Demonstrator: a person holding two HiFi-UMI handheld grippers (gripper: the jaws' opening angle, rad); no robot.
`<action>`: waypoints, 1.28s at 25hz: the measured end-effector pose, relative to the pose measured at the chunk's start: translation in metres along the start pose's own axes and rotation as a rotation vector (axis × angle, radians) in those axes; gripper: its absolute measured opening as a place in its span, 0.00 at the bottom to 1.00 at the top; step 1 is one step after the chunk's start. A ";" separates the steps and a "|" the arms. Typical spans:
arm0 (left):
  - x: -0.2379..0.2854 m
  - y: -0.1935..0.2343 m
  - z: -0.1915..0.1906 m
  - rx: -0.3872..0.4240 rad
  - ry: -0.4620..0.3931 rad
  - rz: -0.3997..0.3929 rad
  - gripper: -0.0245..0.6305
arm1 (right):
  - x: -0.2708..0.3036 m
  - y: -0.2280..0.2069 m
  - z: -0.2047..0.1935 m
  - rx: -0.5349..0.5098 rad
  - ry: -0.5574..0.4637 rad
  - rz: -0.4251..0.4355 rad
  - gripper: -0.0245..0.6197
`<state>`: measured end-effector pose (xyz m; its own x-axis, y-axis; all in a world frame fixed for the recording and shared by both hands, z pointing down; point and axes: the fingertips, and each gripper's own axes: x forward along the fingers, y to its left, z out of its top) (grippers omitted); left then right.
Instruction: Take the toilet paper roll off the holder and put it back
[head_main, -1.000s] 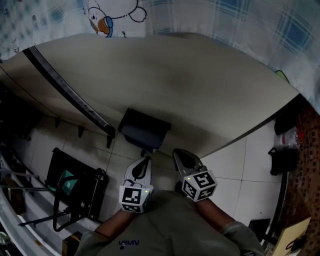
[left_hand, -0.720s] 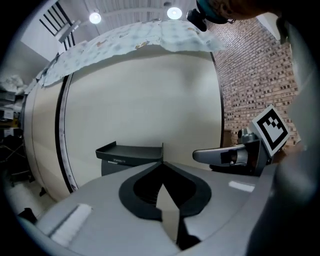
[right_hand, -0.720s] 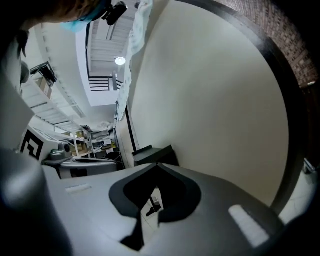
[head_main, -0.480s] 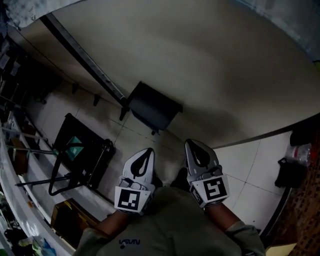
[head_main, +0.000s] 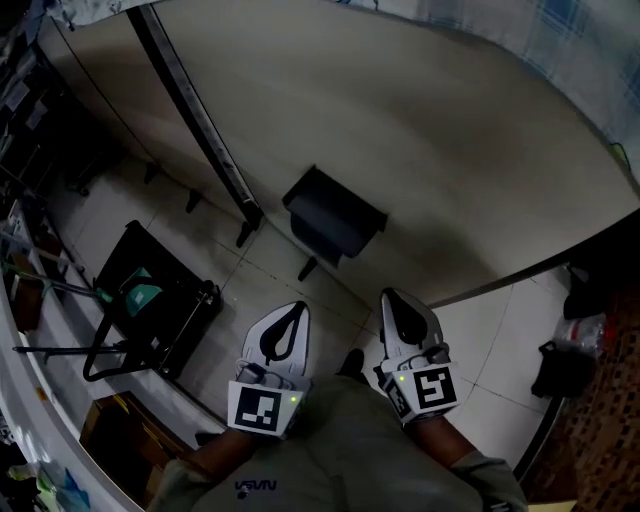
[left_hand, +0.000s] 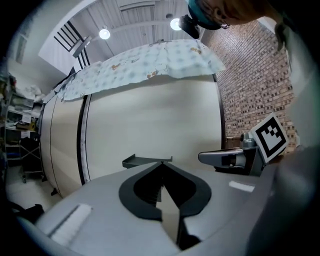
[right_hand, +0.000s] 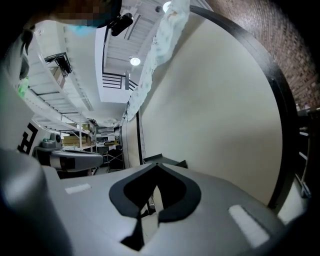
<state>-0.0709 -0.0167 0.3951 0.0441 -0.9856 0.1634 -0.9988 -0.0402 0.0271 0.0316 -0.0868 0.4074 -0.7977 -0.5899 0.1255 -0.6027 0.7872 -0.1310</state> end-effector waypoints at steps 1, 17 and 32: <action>-0.007 0.002 0.000 0.010 -0.003 -0.004 0.05 | -0.001 0.006 -0.001 -0.010 0.001 -0.004 0.03; -0.133 0.008 -0.016 -0.088 -0.080 -0.116 0.05 | -0.089 0.121 -0.007 -0.045 -0.014 -0.148 0.04; -0.135 -0.076 -0.021 -0.037 -0.054 -0.176 0.05 | -0.164 0.109 -0.028 -0.035 -0.004 -0.104 0.04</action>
<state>-0.0009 0.1223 0.3914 0.2158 -0.9713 0.1001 -0.9743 -0.2074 0.0874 0.0974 0.1005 0.4004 -0.7311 -0.6693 0.1324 -0.6810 0.7276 -0.0827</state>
